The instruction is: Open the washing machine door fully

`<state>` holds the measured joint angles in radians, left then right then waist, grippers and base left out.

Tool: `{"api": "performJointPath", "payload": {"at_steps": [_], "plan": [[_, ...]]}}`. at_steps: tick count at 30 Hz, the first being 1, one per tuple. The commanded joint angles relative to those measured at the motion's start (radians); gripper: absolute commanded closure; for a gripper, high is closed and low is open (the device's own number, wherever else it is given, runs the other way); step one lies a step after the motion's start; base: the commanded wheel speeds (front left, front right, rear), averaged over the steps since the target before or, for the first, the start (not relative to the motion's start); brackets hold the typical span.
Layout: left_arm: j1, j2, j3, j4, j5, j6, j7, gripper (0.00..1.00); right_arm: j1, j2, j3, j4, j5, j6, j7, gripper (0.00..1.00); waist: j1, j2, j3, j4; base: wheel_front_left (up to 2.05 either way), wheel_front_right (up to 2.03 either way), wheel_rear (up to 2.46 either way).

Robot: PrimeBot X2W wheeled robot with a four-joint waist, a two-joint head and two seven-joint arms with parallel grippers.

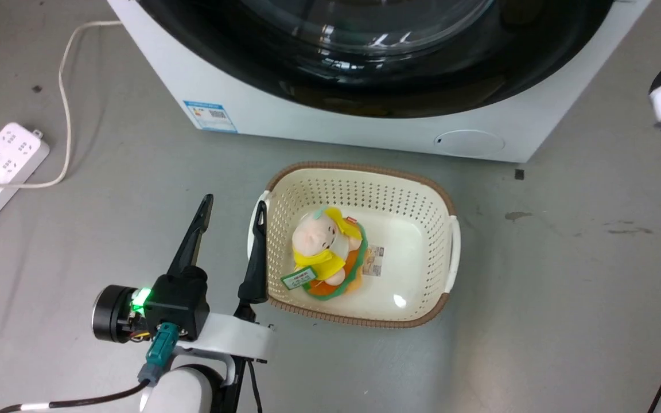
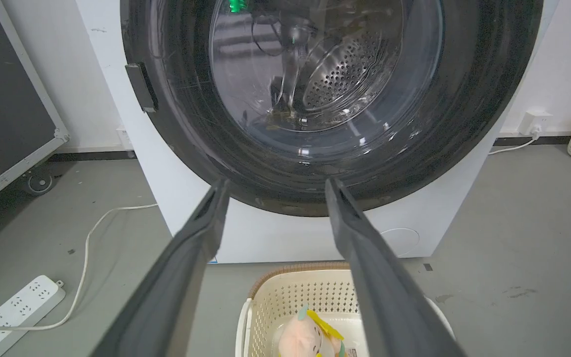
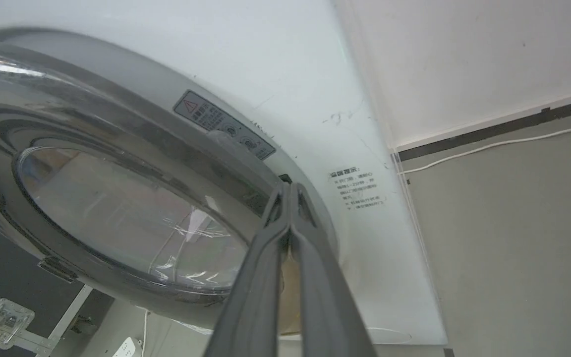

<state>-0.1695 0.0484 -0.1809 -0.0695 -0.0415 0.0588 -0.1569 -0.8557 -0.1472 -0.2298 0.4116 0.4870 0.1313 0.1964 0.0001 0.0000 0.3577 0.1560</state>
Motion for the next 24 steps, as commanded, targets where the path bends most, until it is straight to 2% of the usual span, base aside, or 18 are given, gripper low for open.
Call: {"api": "performJointPath", "payload": {"at_steps": [1, 15, 24], "plan": [[-0.02, 0.001, -0.006, -0.009, -0.005, 0.005, -0.012, 0.0, -0.058, -0.007, -0.024, 0.036, 0.028, 0.0, 0.028, 1.0, -0.0001, 0.0, 0.012, 0.01, 0.0, 0.0, 0.0], [-0.055, 0.001, -0.042, -0.019, -0.017, 0.019, -0.041, 0.0, -0.318, -0.026, -0.171, 0.274, 0.141, 0.0, 0.26, 1.0, -0.0001, 0.0, 0.079, 0.053, 0.0, 0.0, 0.0], [-0.073, 0.001, -0.063, -0.021, -0.024, 0.031, -0.06, 0.0, -0.399, -0.056, -0.248, 0.386, 0.203, 0.0, 0.417, 1.0, -0.0001, 0.0, 0.084, 0.079, 0.0, 0.0, 0.0]]}}
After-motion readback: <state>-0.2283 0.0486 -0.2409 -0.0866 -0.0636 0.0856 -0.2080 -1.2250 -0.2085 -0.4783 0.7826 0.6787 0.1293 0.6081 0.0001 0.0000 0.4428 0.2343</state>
